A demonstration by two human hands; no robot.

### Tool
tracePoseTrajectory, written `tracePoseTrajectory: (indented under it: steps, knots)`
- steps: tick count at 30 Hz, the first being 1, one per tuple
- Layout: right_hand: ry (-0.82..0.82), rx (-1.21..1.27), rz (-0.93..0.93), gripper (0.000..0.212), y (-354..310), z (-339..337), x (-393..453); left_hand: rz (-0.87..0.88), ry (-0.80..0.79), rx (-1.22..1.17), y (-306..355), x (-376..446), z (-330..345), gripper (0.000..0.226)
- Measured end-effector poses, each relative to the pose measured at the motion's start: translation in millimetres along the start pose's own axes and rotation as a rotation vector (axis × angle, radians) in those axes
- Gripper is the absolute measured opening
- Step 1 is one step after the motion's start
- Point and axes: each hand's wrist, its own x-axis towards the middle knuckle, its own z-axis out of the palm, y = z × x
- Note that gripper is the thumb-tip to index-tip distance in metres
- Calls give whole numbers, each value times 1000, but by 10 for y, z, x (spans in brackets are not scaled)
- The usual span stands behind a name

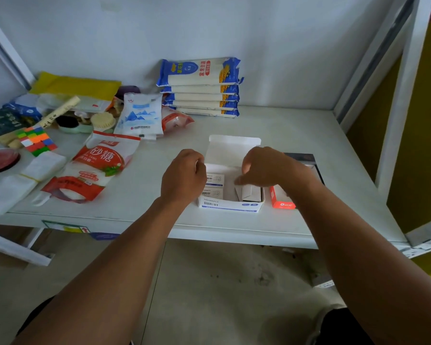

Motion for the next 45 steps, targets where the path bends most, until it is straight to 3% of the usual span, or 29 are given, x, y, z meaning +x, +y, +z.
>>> tracePoseTrajectory:
  steps: [5, 11, 19, 24, 34, 41, 45]
  knots:
    - [-43, -198, 35, 67, -67, 193, -110, 17, -5, -23, 73, -10, 18, 16]
    - [-46, -254, 123, 38, -180, 420, -30, 46, -4, -31, 69, -6, 32, 14]
    - [143, 227, 155, 48, -107, 266, 59, -12, 17, -49, 59, 26, -16, 21]
    - [320, 310, 82, 48, -169, 96, 19, -44, 23, -53, 71, 3, -16, 21]
    - [116, 493, 13, 42, 121, 149, -101, -29, 18, -84, 65, -8, -29, 18]
    - [103, 228, 30, 50, 244, 134, -71, 5, 17, -63, 113, 2, -6, 16]
    - [116, 225, 24, 51, 271, 170, -58, 123, 59, 20, 186, -26, -21, 18]
